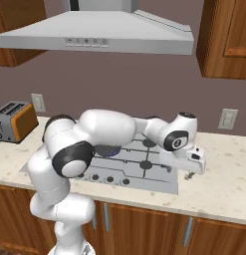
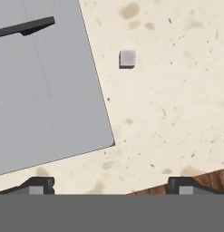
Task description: Pick up the sugar cube(s) and place them in the saucepan with hot chocolate.
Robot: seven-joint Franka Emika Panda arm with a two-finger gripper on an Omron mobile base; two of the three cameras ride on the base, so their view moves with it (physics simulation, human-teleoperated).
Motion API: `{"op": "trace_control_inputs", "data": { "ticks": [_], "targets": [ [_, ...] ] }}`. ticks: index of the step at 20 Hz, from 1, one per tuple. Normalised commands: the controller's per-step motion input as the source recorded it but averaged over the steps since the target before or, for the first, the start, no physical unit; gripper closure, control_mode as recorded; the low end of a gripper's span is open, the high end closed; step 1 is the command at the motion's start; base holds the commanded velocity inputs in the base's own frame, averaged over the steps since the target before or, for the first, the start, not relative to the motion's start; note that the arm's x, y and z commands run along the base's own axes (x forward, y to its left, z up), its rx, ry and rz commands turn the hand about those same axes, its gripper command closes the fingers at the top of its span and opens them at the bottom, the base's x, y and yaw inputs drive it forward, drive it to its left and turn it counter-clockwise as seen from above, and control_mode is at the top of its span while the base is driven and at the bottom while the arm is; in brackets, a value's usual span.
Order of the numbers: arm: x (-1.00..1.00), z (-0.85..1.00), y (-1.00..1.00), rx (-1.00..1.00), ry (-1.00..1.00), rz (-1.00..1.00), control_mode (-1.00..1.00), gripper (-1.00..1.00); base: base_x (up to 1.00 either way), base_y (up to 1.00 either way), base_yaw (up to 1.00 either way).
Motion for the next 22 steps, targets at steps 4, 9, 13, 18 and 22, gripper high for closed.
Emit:
{"op": "trace_control_inputs", "data": {
  "ticks": [4,9,13,18,22],
  "targets": [
    [0.12,-0.21,-0.26,0.00,-0.07,0.00,-1.00,-1.00,0.00,0.00,0.00],
    [0.10,-0.17,-0.11,0.00,-0.02,0.00,-1.00,-1.00,0.00,0.00,0.00],
    [0.21,-0.28,-0.02,0.00,-0.01,0.00,-1.00,-1.00,0.00,0.00,0.00],
    [0.22,-0.30,0.00,0.00,-0.03,0.00,-1.00,-1.00,0.00,0.00,0.00],
    [0.19,-0.29,0.00,0.00,-0.02,0.00,-1.00,-1.00,0.00,0.00,0.00]
  ]
}}
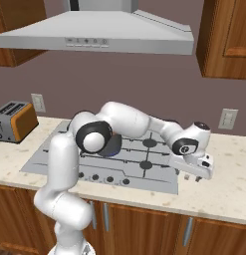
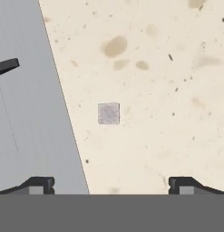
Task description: Pick up the sugar cube(s) and place them in the saucepan with hot chocolate.
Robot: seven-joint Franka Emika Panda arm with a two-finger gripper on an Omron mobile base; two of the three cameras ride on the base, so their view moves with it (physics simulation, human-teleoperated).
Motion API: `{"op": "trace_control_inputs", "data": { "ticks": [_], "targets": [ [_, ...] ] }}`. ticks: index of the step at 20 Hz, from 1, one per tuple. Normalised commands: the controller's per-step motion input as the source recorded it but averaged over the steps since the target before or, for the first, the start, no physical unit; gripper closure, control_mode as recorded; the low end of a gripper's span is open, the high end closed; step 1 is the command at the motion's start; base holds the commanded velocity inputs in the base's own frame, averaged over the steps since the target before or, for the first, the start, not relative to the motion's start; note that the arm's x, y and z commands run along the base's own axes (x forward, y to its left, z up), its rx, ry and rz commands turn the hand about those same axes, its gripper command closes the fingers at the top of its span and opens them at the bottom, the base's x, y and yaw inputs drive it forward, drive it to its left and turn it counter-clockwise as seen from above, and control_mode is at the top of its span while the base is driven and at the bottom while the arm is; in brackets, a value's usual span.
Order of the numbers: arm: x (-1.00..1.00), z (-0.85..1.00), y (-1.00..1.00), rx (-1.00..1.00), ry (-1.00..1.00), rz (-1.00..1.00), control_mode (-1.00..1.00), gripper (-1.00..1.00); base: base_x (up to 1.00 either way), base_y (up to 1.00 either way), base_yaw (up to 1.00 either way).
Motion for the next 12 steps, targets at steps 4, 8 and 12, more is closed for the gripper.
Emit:
{"op": "trace_control_inputs", "data": {
  "ticks": [4,8,12],
  "targets": [
    [0.37,-0.29,0.00,0.00,-0.03,0.03,-1.00,-1.00,0.00,0.00,0.00],
    [0.33,-0.33,0.00,0.00,0.00,0.04,-1.00,-1.00,0.00,0.00,0.00],
    [0.25,-0.27,-0.10,0.00,0.00,0.04,-1.00,-1.00,0.00,0.00,0.00]
  ]
}}
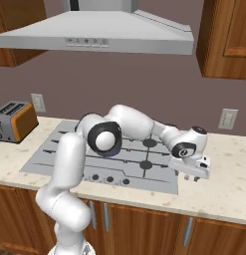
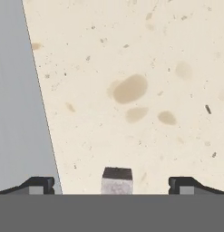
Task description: Pick up the sugar cube(s) and place them in the saucepan with hot chocolate.
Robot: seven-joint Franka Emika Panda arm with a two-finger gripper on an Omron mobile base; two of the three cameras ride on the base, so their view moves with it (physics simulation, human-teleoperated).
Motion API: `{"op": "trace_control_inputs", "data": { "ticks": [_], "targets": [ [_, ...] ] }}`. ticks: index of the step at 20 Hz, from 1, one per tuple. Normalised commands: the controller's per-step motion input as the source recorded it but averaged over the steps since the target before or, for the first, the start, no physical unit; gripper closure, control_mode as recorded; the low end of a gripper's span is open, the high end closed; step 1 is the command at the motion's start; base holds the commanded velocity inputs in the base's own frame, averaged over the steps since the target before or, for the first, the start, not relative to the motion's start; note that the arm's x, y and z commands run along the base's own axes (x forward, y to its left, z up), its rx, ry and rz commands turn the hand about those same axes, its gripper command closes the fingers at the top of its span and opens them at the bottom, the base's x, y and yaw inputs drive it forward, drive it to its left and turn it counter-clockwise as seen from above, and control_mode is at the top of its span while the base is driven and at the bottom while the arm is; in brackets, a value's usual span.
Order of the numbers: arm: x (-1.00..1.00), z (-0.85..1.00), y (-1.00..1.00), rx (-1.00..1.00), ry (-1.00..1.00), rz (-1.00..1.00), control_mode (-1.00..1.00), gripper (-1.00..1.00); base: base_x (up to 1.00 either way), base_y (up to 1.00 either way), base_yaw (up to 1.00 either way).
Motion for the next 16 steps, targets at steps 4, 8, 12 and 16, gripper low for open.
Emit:
{"op": "trace_control_inputs", "data": {
  "ticks": [4,8,12,16],
  "targets": [
    [0.20,-0.14,-0.19,0.00,0.00,0.06,-1.00,-1.00,0.00,0.00,0.00],
    [0.07,-0.06,-0.11,0.00,0.00,0.04,-1.00,-1.00,0.00,0.00,0.00],
    [0.00,-0.14,-0.01,0.02,0.00,0.00,-1.00,-1.00,0.00,0.00,0.00],
    [-0.02,-0.16,0.08,0.00,0.03,0.00,-1.00,-1.00,0.00,0.00,0.00]
  ]
}}
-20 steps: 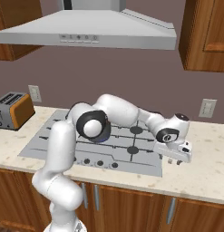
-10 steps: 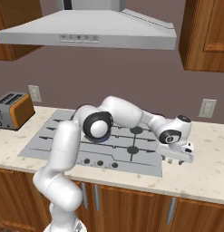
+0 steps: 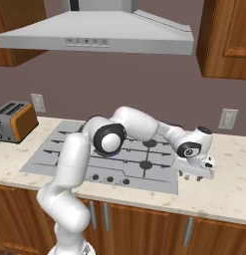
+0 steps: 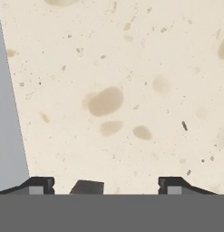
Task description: Pick up the sugar cube(s) and place them in the saucepan with hot chocolate.
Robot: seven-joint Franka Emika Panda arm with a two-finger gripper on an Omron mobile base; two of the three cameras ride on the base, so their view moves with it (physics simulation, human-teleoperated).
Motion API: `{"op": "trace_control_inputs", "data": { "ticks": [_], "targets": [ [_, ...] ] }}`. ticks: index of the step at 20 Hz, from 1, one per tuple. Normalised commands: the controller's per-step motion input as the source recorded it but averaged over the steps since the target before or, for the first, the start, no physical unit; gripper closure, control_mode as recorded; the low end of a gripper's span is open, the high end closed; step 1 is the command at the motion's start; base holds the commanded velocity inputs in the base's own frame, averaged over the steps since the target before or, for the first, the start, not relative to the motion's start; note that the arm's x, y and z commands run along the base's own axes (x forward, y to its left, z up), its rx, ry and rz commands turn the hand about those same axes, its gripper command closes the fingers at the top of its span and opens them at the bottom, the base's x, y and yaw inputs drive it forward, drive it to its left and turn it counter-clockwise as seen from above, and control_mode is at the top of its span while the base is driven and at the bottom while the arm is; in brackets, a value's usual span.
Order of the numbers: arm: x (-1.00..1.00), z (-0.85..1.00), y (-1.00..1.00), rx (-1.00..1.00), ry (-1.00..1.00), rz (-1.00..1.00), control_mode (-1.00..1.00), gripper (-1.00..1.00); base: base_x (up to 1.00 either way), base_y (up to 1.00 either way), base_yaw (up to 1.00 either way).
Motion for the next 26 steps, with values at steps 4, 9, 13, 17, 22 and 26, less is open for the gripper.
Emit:
{"op": "trace_control_inputs", "data": {
  "ticks": [4,9,13,17,22,26],
  "targets": [
    [-0.01,-0.10,0.27,0.00,0.07,0.00,-1.00,-1.00,0.00,0.00,0.00],
    [-0.09,-0.06,0.17,0.00,0.05,-0.01,-1.00,-1.00,0.00,0.00,0.00],
    [-0.07,-0.07,0.00,0.00,0.00,-0.01,-1.00,-1.00,0.00,0.00,0.00],
    [0.00,-0.03,0.00,0.00,0.00,0.00,-1.00,-1.00,0.00,0.00,0.00],
    [-0.01,-0.07,0.00,0.00,0.00,0.00,-1.00,1.00,0.00,0.00,0.00],
    [-0.19,-0.08,0.00,0.00,0.02,-0.05,-1.00,1.00,0.00,0.00,0.00]
  ]
}}
